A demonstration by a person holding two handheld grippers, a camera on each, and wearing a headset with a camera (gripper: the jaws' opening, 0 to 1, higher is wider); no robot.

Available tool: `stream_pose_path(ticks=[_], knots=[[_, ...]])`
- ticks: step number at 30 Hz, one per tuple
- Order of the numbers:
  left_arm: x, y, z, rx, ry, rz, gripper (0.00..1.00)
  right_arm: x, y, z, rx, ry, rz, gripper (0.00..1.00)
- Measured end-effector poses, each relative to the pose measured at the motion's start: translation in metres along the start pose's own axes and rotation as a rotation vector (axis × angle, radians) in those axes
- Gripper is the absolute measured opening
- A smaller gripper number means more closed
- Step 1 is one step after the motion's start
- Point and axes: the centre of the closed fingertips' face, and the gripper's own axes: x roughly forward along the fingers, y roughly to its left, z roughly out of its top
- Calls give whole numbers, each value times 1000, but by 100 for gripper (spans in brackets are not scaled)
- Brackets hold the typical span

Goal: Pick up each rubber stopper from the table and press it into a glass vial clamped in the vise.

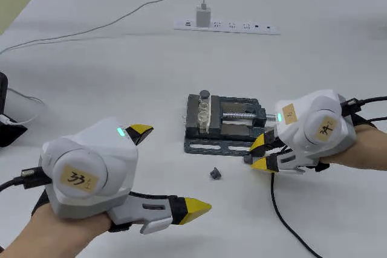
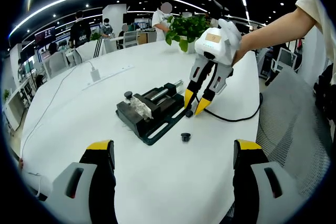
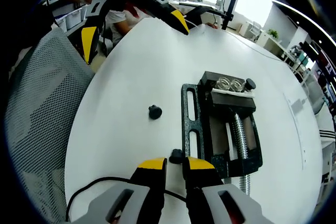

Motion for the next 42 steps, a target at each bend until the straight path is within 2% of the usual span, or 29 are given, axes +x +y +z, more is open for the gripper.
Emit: stream_pose_path(ticks=[16, 21, 31, 34, 42], knots=[[2, -2, 0, 11, 4, -8, 93, 1, -1, 1, -31, 13, 6, 7], [6, -6, -1, 37, 15, -28, 91, -8, 1, 10, -44, 11, 8, 7], [26, -19, 8, 182, 44, -86, 78, -31, 13, 38, -42, 32, 50, 7], [34, -23, 10, 250, 57, -102, 70, -36, 20, 47, -32, 37, 74, 7], [46, -35, 18, 329, 59, -137, 56, -41, 32, 66, -35, 45, 111, 6]])
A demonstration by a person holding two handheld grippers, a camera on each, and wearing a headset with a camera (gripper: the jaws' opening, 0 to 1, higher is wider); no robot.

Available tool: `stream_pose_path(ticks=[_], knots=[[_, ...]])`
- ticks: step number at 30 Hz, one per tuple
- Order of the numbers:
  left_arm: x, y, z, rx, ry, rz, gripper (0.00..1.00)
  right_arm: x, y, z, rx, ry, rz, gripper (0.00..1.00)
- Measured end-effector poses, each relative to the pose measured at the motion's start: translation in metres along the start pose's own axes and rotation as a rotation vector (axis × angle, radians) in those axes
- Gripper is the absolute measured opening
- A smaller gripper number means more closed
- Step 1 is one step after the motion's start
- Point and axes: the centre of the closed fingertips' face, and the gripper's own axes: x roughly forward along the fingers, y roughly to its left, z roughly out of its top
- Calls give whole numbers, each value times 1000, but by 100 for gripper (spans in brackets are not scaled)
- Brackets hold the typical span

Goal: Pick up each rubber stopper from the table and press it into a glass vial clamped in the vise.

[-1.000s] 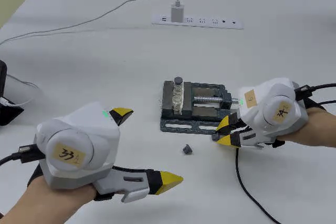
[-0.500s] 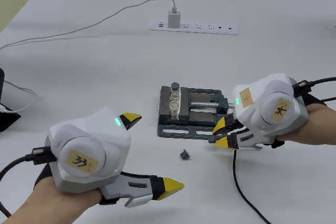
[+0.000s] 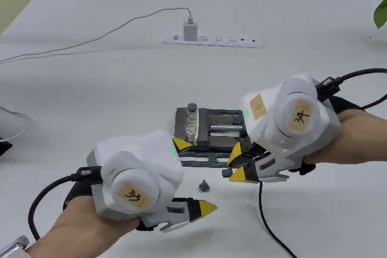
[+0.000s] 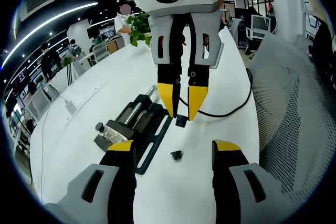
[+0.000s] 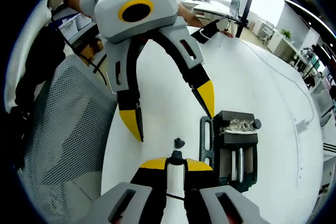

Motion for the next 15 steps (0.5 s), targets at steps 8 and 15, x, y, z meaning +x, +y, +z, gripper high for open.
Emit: stream_pose_path(ticks=[8, 15], knots=[[5, -4, 5, 56, 10, -21, 42, 1, 6, 12, -16, 10, 25, 6], [5, -3, 6, 81, 22, -22, 27, 4, 8, 17, -22, 13, 34, 6]])
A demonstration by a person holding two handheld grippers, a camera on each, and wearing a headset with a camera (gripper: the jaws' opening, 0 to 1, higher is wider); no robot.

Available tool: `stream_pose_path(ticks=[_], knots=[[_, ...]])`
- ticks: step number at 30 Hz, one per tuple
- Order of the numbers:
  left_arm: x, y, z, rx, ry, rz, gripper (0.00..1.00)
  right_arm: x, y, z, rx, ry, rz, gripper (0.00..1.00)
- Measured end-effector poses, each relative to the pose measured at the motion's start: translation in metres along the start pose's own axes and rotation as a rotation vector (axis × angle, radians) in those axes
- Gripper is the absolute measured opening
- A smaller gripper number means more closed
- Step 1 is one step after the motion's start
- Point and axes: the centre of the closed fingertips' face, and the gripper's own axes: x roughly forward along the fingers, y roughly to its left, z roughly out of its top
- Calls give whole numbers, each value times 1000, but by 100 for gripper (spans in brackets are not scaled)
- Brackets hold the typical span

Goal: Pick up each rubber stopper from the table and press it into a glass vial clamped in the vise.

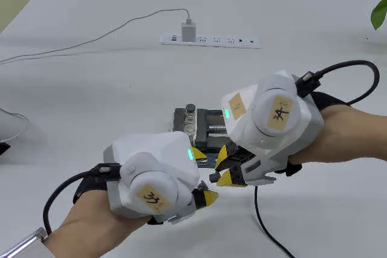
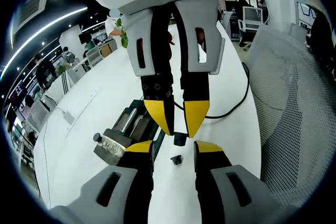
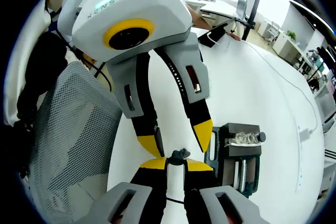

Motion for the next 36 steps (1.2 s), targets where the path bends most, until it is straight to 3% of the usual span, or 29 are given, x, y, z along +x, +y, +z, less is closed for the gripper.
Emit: stream_pose_path(ticks=[6, 16, 36], knots=[[-1, -2, -2, 18, 16, -8, 16, 2, 1, -1, 8, 5, 9, 6], [1, -9, -4, 69, 31, -36, 7, 3, 1, 0, 19, 4, 17, 6], [0, -13, -6, 104, 49, -53, 4, 5, 6, 3, -2, 12, 40, 6]])
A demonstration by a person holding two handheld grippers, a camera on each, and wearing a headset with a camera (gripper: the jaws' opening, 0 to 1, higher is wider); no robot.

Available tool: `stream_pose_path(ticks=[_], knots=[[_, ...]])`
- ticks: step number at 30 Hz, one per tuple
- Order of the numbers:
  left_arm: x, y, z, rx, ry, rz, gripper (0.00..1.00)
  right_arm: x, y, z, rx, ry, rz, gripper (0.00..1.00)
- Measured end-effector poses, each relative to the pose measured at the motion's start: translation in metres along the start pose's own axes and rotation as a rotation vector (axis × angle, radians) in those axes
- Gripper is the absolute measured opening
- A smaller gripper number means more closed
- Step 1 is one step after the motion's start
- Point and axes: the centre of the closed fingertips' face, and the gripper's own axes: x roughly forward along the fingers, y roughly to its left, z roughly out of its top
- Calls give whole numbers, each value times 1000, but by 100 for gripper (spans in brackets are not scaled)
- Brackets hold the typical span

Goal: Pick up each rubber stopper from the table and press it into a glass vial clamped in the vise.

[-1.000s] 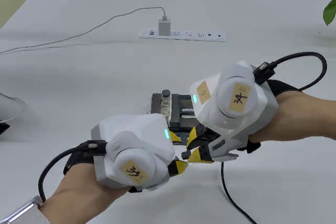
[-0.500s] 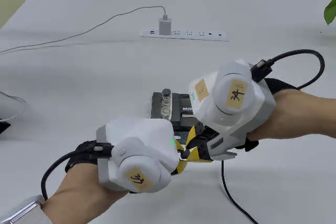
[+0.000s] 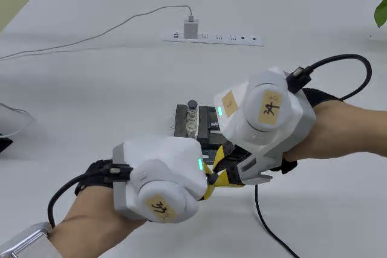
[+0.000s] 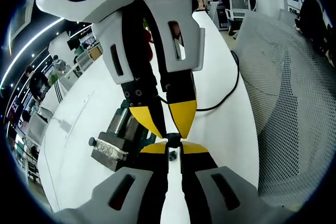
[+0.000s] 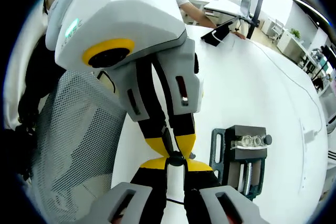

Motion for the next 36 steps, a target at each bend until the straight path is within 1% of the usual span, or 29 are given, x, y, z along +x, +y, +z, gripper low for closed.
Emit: stream_pose_path(ticks=[3, 5, 8, 11, 13, 15, 18, 20, 22, 24, 25, 27, 29, 31, 36], knots=[[-1, 0, 0, -13, -11, 0, 4, -1, 0, 1, 1, -9, 3, 7], [-2, 0, 1, -43, -26, -4, 4, -2, 1, 1, 4, -17, 7, 7], [-3, 1, 2, -66, -41, -2, 4, -3, 2, 1, -16, -27, 10, 7], [-5, 3, 5, -134, -78, 1, 3, -6, 1, 1, -44, -44, 10, 7], [-7, 5, 5, -164, -94, 4, 3, -9, 0, 0, -37, -51, 4, 9], [-9, 8, 8, -217, -128, 6, 3, -12, -3, 0, -37, -67, -11, 14], [-12, 12, 6, -228, -136, 11, 3, -16, -5, 2, -24, -99, -17, 14], [-13, 11, 9, -269, -167, 0, 3, -20, -6, 6, -12, -134, -27, 14], [-14, 13, 8, -278, -166, 5, 3, -23, -5, 9, -17, -164, -32, 14], [-15, 12, 8, -287, -181, -1, 3, -26, -4, 11, -15, -182, -31, 13], [-15, 11, 9, -300, -189, -3, 3, -27, -4, 12, -13, -189, -30, 13], [-17, 9, 11, -295, -205, -11, 3, -28, -3, 13, -15, -201, -27, 12], [-17, 8, 11, -295, -205, -11, 3, -28, -1, 14, -10, -214, -17, 11], [-18, 6, 13, -293, -216, -23, 3, -28, 1, 15, -15, -216, -14, 11], [-19, 4, 16, -288, -232, -32, 3, -27, 2, 14, -13, -211, -6, 11]])
